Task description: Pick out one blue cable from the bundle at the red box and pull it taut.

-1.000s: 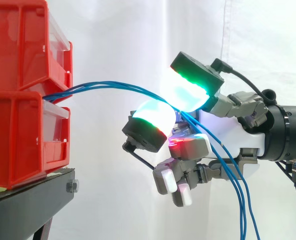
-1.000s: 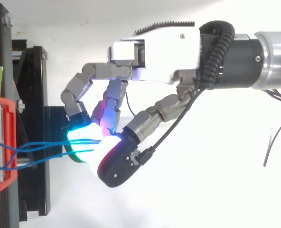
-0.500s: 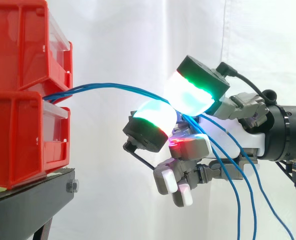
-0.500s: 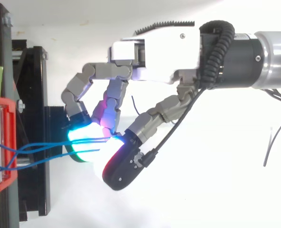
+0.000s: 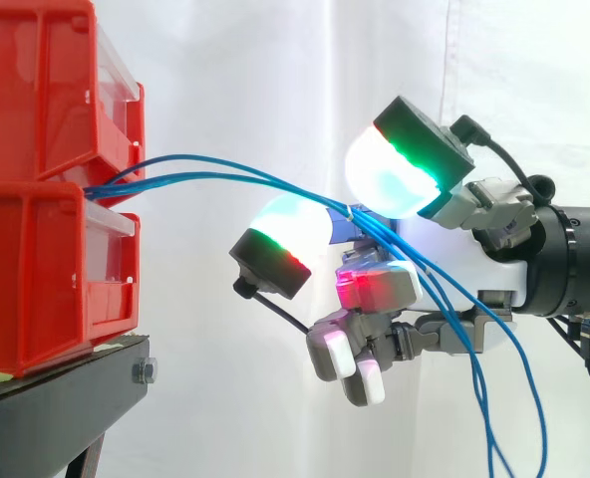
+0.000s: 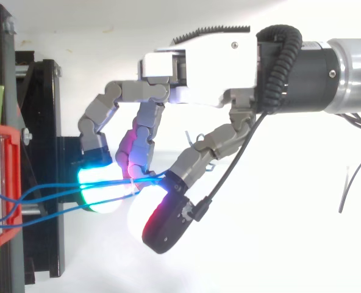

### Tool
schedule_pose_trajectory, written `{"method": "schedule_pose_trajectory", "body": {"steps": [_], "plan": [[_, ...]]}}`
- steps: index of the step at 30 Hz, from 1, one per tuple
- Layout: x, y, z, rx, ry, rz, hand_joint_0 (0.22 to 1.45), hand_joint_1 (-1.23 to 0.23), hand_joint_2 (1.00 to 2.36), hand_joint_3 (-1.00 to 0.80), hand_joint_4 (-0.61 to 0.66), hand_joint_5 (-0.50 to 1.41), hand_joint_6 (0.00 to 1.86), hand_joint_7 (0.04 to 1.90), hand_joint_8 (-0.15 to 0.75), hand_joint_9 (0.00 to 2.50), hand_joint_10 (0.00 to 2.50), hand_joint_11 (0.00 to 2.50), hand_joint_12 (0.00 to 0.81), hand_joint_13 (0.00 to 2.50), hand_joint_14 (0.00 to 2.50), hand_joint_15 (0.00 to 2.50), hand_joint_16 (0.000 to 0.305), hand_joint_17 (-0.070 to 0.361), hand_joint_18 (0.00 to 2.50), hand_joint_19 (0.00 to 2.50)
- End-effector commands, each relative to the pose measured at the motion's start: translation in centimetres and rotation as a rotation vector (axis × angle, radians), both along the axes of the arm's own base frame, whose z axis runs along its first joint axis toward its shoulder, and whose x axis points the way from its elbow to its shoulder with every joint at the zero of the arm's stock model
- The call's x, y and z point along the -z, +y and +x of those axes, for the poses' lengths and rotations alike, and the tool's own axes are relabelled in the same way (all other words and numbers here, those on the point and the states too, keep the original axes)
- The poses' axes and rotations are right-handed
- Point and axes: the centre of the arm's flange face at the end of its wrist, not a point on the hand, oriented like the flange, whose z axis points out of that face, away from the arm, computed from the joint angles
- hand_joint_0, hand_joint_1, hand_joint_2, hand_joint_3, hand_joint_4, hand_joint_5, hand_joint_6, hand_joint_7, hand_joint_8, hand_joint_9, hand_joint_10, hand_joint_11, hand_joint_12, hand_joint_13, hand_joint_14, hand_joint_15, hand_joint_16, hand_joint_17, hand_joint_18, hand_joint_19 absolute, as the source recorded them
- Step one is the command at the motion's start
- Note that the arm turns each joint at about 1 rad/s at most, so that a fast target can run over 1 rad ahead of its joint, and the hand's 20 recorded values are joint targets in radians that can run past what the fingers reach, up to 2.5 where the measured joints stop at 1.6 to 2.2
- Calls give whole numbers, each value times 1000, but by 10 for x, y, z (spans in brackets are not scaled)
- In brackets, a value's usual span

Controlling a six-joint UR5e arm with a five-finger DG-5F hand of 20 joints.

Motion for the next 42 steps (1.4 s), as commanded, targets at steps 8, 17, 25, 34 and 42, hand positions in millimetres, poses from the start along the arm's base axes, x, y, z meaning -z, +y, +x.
{"method": "schedule_pose_trajectory", "body": {"steps": [8, 17, 25, 34, 42], "plan": [[-3, -1, 0, 0, 2, -2, 474, -694, 1000, -500, 77, -112, 886, 861, 300, 1268, 27, 894, 373, 961, 23, 608, 55, 123, 951, 666], [-4, -1, 1, 0, 1, -2, 614, -705, 1007, -424, -8, -102, 898, 953, 279, 1281, 29, 919, 345, 947, 26, 634, 48, 109, 907, 706], [-4, -1, 1, -6, 5, -2, 679, -847, 1014, -336, -41, -107, 915, 1054, 283, 1264, 30, 927, 344, 958, 25, 632, 49, 110, 944, 685], [-3, -2, -1, -7, 18, -1, 778, -905, 1000, -500, -189, -114, 941, 1174, 268, 1280, 31, 927, 333, 981, 24, 620, 46, 104, 966, 647], [-3, -3, -1, -6, 19, -1, 671, -987, 1000, -500, -96, -117, 946, 956, 259, 1257, 30, 941, 330, 971, 27, 626, 46, 103, 954, 656]]}}
